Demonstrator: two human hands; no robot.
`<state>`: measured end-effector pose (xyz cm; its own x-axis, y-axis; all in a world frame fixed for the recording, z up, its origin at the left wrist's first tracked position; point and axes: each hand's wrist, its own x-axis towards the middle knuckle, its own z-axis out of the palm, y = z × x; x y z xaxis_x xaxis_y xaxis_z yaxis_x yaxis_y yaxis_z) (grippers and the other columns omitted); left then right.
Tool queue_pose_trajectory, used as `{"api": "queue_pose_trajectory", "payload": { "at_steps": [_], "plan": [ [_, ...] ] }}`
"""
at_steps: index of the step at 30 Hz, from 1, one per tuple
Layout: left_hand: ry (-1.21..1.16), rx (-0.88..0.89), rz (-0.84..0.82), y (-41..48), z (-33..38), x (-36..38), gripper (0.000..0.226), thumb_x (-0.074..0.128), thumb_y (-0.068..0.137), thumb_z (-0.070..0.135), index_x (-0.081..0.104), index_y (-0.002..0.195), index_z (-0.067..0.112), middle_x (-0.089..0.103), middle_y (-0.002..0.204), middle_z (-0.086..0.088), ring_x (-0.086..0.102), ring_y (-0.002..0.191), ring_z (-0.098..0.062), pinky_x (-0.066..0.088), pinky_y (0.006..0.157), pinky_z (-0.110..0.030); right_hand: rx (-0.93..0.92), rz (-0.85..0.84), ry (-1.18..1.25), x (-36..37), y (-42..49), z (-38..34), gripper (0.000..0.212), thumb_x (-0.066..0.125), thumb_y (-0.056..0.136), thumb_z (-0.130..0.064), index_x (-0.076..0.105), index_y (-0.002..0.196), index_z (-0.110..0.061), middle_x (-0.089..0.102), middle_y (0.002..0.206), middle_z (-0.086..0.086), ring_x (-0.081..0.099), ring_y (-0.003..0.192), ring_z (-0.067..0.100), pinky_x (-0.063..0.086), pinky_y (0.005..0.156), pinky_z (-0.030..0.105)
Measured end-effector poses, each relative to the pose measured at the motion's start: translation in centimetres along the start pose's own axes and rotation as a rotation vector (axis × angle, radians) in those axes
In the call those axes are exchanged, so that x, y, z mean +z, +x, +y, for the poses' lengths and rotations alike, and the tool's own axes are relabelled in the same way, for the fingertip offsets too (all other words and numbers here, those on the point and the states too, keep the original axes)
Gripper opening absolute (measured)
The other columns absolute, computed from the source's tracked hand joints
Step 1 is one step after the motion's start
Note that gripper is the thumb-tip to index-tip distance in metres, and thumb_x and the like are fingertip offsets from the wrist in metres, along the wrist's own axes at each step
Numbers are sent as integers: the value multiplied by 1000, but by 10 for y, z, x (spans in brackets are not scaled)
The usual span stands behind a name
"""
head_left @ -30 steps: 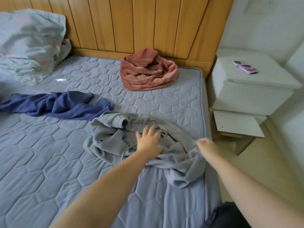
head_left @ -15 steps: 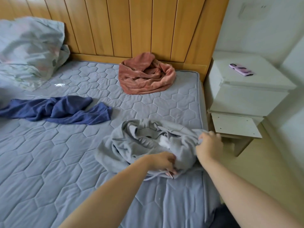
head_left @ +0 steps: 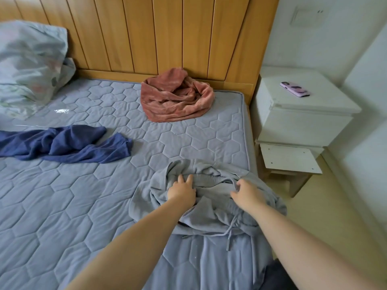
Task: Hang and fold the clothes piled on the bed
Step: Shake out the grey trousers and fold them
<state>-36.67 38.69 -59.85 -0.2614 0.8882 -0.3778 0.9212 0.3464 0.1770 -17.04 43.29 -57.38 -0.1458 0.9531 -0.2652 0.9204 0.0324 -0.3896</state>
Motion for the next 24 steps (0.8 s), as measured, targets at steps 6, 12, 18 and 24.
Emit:
{"api": "queue_pose_trajectory", "payload": {
  "at_steps": [6,12,18,24],
  "plan": [
    [126,5,-141,3,10,2,47,20,103,36,33,141,11,51,132,-15,51,118,-34,46,94,-43,154,-149,-230,8,2,19,63,45,98,-22,12,151,-21,41,145,12,47,126,31,45,92,40],
    [112,85,-253,-11,26,3,48,37,98,38,44,136,10,50,137,-13,50,123,-30,42,98,-39,19,-64,-352,4,0,20,32,41,98,-40,58,111,-16,66,114,7,61,103,28,44,76,33],
    [13,130,-626,-36,35,-16,70,41,84,73,60,102,8,63,80,-6,60,68,-23,51,70,-31,67,-209,-293,4,-21,12,76,56,78,-65,43,137,-19,53,133,10,52,120,28,44,93,37],
    [244,200,4,-38,28,-25,34,43,97,37,63,111,13,62,118,-8,58,106,-27,45,75,-32,-43,-27,-323,13,-40,-7,37,54,93,-20,52,127,-7,40,139,10,45,124,25,41,97,31]
  ]
}}
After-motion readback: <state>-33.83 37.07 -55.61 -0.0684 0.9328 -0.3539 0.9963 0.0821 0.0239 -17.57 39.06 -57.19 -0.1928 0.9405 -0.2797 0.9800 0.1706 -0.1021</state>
